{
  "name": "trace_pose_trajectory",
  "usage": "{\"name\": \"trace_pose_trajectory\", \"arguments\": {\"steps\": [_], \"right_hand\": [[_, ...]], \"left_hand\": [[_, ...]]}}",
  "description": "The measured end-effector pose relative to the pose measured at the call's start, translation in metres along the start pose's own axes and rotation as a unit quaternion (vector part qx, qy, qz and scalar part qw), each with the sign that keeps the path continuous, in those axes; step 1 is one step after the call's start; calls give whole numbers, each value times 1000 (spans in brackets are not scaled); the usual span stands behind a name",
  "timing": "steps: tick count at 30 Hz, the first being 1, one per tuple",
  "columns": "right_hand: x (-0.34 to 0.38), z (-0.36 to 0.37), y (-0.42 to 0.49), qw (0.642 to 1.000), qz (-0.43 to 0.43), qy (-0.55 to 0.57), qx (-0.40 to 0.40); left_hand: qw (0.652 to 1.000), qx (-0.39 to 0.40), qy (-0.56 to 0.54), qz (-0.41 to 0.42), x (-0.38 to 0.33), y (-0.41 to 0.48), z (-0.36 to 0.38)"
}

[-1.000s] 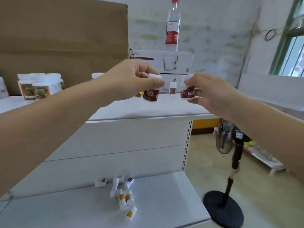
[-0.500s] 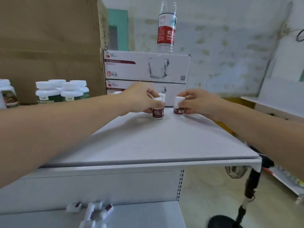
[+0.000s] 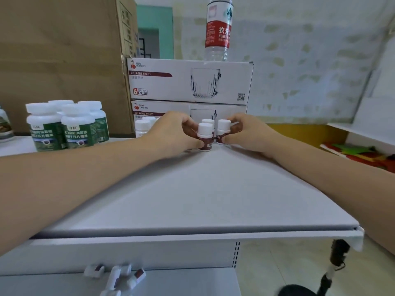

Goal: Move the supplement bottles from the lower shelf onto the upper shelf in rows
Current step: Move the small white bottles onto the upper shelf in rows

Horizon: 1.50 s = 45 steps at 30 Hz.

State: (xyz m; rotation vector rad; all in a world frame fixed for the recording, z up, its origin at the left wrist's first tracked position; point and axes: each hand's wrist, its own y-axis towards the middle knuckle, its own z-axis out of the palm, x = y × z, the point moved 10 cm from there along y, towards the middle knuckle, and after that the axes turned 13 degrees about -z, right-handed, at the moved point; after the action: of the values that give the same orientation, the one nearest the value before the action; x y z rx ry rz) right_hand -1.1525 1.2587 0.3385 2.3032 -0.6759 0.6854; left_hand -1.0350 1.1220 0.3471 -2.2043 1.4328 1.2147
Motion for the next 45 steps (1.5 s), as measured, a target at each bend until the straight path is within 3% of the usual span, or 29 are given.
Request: {"name": "trace_pose_trajectory", "arguments": {"steps": [6,9,13,18,26,37,45], "right_hand": [[-5,0,3,1000,9,-16,0],[-3,2,0,996,27,-77,34],[6,-6,-21,951,64,-271,132],[41,-28,-64,937,79,-304,157],[126,-6,-136,941,79,-294,149],[241,93,-229,955,62,-285,58],[230,195,-273,960,100,-224,137]], "left_hand": [[998,-25,63,18,1,6,4],[992,-40,118,29,-4,0,2],[962,18,267,58,-18,-18,6],[914,109,386,66,-20,-55,-14],[920,134,359,82,17,-127,-90],[931,61,328,149,84,-268,-206],[911,101,376,135,183,-309,-192]]}}
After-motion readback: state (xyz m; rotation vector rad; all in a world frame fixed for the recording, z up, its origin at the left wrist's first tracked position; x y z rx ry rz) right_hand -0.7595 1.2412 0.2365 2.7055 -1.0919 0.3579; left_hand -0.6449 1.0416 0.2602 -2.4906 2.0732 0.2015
